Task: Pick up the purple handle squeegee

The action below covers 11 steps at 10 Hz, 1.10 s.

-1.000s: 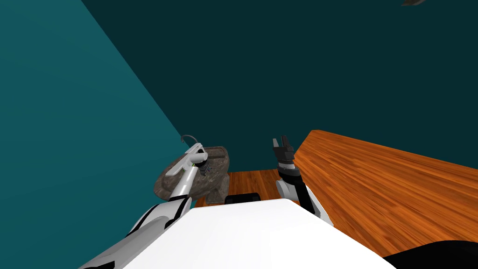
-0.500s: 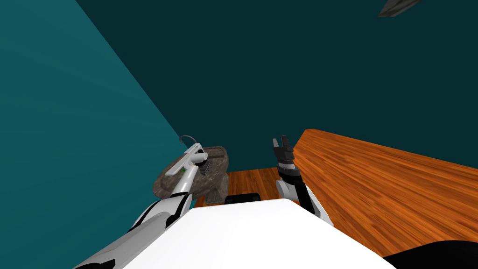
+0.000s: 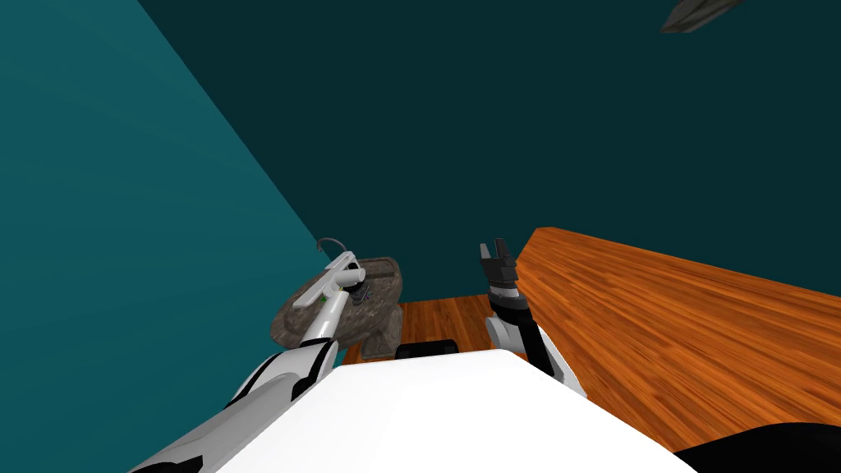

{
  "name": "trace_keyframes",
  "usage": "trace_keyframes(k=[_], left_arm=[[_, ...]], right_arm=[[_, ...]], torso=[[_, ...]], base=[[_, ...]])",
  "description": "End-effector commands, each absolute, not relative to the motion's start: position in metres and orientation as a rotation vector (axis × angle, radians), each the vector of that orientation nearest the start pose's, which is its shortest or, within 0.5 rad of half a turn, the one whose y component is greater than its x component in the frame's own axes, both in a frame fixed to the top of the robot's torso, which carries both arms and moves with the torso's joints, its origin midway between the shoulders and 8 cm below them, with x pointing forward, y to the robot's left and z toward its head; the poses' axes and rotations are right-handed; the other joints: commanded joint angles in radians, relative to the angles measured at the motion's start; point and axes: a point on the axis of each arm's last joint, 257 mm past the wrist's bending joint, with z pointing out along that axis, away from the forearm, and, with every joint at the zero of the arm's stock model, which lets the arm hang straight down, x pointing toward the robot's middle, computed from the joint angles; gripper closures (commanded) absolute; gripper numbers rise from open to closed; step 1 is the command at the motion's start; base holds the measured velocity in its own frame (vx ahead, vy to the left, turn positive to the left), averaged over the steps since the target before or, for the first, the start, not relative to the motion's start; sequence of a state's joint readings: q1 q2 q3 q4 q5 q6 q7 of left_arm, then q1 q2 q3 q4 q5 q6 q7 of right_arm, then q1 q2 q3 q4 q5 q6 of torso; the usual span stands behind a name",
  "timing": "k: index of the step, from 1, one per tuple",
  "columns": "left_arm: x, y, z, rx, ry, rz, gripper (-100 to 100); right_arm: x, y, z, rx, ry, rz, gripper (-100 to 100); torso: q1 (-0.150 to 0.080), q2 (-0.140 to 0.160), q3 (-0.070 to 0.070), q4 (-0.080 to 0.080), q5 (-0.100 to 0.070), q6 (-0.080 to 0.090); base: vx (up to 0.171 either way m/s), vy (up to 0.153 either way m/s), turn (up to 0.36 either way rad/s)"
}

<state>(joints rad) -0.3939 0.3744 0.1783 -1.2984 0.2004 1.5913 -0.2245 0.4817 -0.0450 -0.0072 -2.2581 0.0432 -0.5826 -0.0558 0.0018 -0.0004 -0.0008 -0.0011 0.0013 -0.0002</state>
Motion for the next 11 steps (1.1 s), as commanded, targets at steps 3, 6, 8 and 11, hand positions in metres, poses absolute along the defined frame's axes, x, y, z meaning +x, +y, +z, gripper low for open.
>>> trace_keyframes(k=[3, 6, 8, 11], left_arm=[[0.421, 0.385, -0.379, -1.988, 2.191, -0.006, 100], [0.416, 0.378, -0.371, -1.968, 2.209, -0.009, 100], [0.412, 0.373, -0.366, -1.954, 2.221, -0.011, 100], [0.406, 0.366, -0.359, -1.934, 2.239, -0.013, 100]], right_arm=[[0.336, -0.267, 0.035, 0.554, 0.61, 1.348, 0], [0.336, -0.267, 0.035, 0.554, 0.61, 1.348, 0], [0.336, -0.267, 0.035, 0.554, 0.61, 1.348, 0], [0.336, -0.267, 0.035, 0.554, 0.61, 1.348, 0]], torso=[[0.0, 0.0, 0.0, 0.0, 0.0, 0.0], [0.0, -0.002, -0.001, 0.0, 0.0, 0.0], [0.0, -0.002, -0.001, 0.0, 0.0, 0.0], [0.0, -0.001, 0.0, 0.001, 0.0, 0.0]], base=[[0.01, -0.001, 0.021], [0.041, -0.005, 0.074], [0.038, -0.003, 0.056], [0.036, -0.007, 0.062]])
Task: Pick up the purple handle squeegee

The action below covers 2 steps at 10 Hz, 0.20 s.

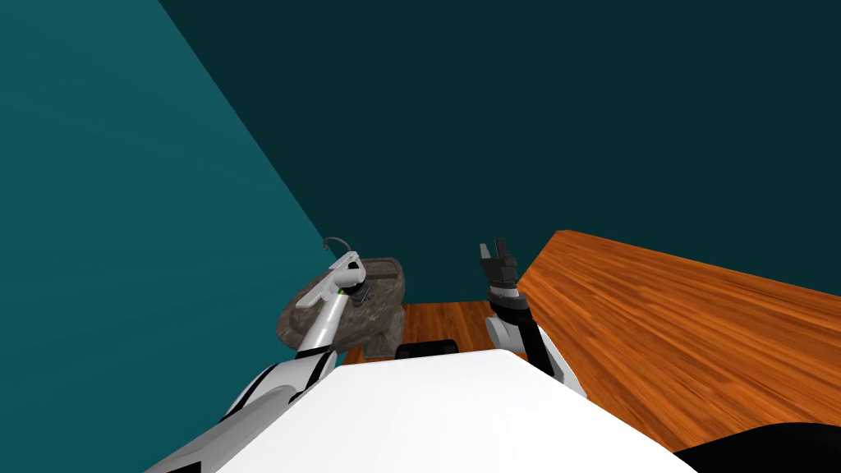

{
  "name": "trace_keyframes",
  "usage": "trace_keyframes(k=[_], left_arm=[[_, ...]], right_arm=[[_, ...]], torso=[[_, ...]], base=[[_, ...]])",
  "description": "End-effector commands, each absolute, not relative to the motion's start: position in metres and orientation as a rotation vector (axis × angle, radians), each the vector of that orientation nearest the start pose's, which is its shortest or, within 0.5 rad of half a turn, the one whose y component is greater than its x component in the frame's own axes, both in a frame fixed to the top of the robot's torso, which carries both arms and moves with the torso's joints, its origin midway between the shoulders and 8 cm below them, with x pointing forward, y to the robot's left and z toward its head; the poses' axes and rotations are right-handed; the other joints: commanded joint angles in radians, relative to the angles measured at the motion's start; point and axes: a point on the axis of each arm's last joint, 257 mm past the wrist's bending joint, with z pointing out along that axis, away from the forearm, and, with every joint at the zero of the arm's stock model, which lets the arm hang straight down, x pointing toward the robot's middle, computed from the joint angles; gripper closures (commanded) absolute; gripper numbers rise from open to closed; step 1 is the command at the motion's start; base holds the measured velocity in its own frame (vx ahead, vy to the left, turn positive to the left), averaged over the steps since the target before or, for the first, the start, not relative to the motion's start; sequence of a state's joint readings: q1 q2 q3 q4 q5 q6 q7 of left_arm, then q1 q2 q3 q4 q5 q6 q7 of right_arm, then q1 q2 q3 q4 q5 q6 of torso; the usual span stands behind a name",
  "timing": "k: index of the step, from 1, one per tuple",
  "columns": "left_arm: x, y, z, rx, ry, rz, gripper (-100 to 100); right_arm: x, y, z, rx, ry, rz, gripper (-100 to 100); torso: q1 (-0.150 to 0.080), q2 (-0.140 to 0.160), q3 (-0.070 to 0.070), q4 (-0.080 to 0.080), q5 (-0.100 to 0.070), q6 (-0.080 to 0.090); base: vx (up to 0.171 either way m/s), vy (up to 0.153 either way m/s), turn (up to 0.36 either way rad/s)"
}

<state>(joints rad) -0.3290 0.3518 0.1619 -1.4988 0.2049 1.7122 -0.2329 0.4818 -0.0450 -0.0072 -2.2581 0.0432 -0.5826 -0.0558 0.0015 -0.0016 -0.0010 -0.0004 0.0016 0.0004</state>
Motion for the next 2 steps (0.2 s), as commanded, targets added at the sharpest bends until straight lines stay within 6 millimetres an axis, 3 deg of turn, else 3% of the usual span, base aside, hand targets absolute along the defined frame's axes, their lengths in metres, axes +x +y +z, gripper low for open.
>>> trace_keyframes(k=[1, 2], left_arm=[[0.4073, 0.3672, -0.3609, -1.938, 2.234, -0.013, 100], [0.4067, 0.3668, -0.3606, -1.939, 2.236, -0.011, 0]], right_arm=[[0.3362, -0.2669, 0.0352, 0.554, 0.61, 1.348, 0], [0.3362, -0.2669, 0.0352, 0.554, 0.61, 1.348, 0]], torso=[[0.0, 0.0, 0.0, 0.0, 0.0, 0.0], [0.0, 0.001, 0.0, 0.0, 0.0, 0.0]], base=[[0.018, -0.004, 0.013], [0.0, 0.0, 0.0]])
